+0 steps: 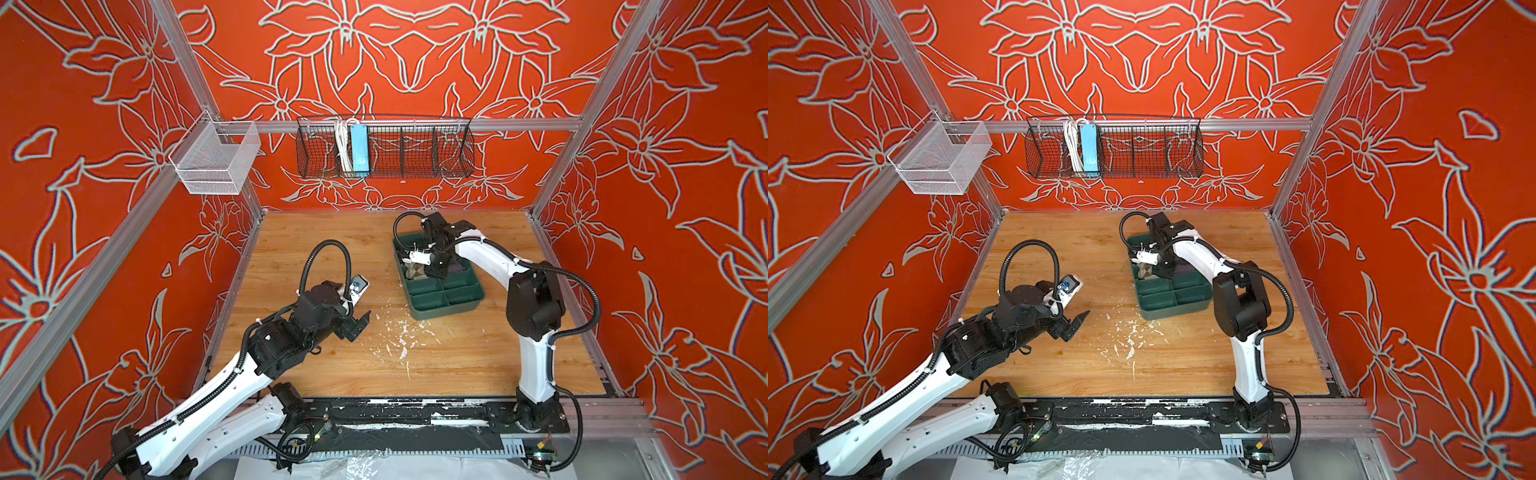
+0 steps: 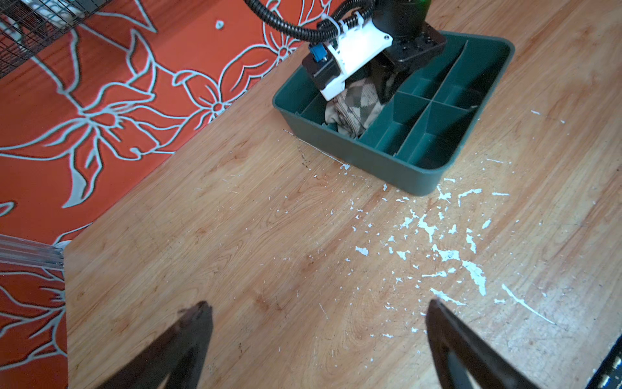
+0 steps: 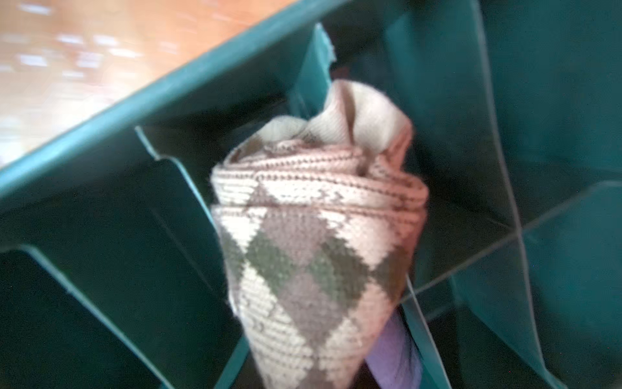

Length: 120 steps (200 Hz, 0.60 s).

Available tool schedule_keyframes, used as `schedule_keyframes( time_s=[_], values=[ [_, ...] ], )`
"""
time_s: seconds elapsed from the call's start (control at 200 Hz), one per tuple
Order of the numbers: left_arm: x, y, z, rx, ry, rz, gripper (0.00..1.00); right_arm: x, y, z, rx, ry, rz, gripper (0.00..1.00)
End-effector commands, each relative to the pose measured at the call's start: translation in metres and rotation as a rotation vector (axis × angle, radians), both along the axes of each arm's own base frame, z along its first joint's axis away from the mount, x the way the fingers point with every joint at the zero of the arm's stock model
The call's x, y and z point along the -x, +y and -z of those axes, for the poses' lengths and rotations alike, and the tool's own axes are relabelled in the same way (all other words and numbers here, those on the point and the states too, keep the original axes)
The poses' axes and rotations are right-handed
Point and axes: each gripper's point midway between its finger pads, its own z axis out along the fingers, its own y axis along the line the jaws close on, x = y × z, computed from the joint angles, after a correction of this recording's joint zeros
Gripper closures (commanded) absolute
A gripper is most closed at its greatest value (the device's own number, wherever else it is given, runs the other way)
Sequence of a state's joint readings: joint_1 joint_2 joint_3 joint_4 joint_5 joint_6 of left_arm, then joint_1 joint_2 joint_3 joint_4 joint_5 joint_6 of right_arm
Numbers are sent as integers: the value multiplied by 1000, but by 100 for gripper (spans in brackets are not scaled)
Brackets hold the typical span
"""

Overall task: Roll the socks
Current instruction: 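Lower the rolled sock into a tray compartment and open the right gripper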

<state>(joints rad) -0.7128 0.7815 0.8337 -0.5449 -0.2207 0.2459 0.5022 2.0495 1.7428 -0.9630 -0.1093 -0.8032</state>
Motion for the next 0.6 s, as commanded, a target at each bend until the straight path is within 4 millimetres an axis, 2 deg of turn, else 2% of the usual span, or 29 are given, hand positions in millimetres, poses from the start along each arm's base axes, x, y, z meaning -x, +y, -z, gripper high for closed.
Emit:
schedule_keyframes(
  time_s=[0.0, 0.13, 0.33, 0.53, 0.595],
  values=[
    [3, 0, 10, -22, 27, 14, 2, 83, 4, 48, 83, 372, -53, 100],
    [1, 0, 15, -40, 37, 11, 3, 82, 16, 62, 111, 379, -69, 100],
    [1, 0, 19, -37, 48, 1, 3, 56, 33, 84, 118, 293, -55, 100],
    [-3, 0, 25, -54, 58, -8, 3, 34, 35, 108, 199, 234, -53, 100],
    [-3, 0, 28, -60, 66, -11, 3, 21, 40, 113, 188, 175, -44, 100]
  ],
)
